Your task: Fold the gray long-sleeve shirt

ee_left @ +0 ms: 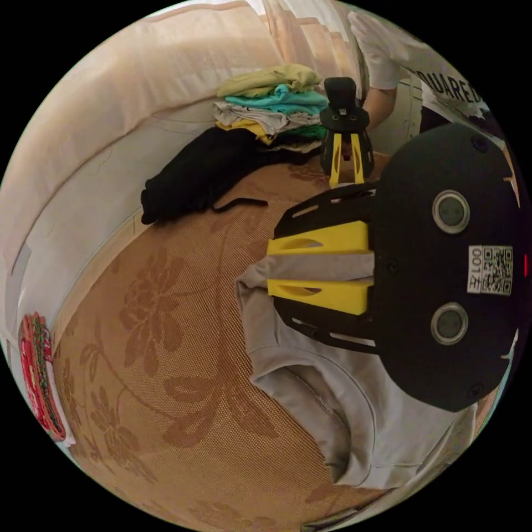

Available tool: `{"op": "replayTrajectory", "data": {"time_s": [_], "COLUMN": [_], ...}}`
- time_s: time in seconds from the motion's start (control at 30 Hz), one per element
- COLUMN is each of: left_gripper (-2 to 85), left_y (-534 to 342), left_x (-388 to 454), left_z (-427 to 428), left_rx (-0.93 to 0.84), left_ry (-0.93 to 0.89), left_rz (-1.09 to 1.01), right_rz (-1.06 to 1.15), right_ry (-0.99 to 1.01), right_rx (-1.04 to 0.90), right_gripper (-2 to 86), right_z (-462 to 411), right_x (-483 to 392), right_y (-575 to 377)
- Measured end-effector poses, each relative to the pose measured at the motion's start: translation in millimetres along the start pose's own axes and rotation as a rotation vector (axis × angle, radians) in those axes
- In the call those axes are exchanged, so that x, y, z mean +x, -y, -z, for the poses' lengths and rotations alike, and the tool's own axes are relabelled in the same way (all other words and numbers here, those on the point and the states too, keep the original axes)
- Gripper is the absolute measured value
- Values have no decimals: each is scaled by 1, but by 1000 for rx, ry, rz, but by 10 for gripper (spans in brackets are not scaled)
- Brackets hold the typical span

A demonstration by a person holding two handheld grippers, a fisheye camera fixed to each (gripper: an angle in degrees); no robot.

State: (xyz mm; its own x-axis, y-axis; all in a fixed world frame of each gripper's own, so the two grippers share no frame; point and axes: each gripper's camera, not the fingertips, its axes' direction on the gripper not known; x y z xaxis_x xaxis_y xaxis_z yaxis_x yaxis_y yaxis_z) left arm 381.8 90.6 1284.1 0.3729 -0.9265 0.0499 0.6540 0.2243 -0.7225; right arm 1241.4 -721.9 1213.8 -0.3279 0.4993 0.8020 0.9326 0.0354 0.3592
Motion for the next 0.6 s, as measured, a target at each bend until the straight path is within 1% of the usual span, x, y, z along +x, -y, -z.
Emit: {"op": "replayTrajectory", "data": {"time_s": [0.13,0.2,0.3,0.4,0.5,0.6], "left_gripper": [41,42,41,34,5,-6], "left_y": [3,8,19,34,51,63], "left_x": [-7,-12,-18,-20,-17,-18], "left_z": [10,11,8,3,-2,-6], "left_rx": [72,79,66,44,20,1], "left_ry": [-25,-24,-23,-22,-17,-9], "left_rz": [32,45,57,39,-12,-25], "right_rz": [19,24,78,129,174,182], "right_ry": [-7,-4,-46,-55,-63,-113], "right_rx": [24,23,-25,-1,16,-4], "right_gripper": [84,88,93,84,61,34], "right_z": [12,8,-15,-26,-33,-37], "right_x": [1,3,2,-3,-10,-14], "right_y": [-6,-3,7,14,18,17]}}
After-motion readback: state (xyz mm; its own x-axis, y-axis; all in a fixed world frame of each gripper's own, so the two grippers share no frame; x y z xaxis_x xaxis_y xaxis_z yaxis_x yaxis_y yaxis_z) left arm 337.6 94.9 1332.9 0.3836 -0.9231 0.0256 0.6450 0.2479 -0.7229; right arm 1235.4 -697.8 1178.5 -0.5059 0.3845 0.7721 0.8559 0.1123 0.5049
